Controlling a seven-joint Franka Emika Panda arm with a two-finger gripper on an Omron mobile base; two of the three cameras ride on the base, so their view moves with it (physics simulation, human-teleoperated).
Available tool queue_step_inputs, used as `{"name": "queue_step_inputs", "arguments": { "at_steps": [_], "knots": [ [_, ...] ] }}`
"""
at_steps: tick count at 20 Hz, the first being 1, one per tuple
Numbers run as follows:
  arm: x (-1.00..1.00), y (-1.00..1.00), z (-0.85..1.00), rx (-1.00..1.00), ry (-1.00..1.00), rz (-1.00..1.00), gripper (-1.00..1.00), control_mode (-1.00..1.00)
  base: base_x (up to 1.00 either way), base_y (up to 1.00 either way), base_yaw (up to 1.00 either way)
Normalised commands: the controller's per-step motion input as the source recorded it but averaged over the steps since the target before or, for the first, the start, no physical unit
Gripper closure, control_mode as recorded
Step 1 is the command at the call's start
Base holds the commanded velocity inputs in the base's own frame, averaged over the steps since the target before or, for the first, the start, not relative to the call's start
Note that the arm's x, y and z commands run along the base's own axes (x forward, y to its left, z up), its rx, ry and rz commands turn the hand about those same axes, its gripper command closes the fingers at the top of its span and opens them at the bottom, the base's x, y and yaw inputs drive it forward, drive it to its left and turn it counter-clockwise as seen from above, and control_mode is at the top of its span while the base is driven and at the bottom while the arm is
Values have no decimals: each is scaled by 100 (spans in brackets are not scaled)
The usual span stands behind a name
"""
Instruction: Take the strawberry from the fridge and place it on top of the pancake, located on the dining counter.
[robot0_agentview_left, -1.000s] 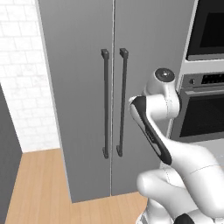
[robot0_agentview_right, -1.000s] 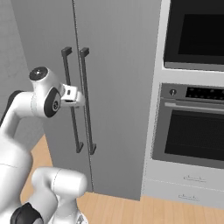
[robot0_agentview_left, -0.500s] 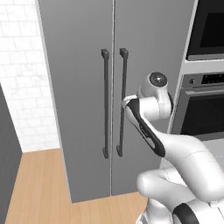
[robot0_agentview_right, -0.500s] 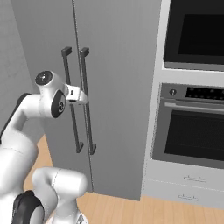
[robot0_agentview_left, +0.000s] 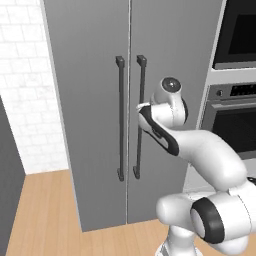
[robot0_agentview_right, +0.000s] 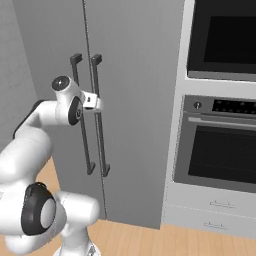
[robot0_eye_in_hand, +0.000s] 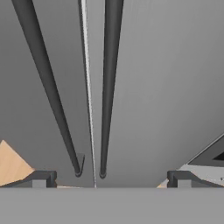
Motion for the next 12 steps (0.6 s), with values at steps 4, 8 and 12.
{"name": "queue_step_inputs", "arguments": {
  "at_steps": [4,8,12],
  "knots": [
    [51,11,-9,0,0,0,-100,-100,0,0,0],
    [54,4,-22,0,0,0,-100,-100,0,0,0],
    [49,0,-30,0,0,0,-100,-100,0,0,0]
  ]
}}
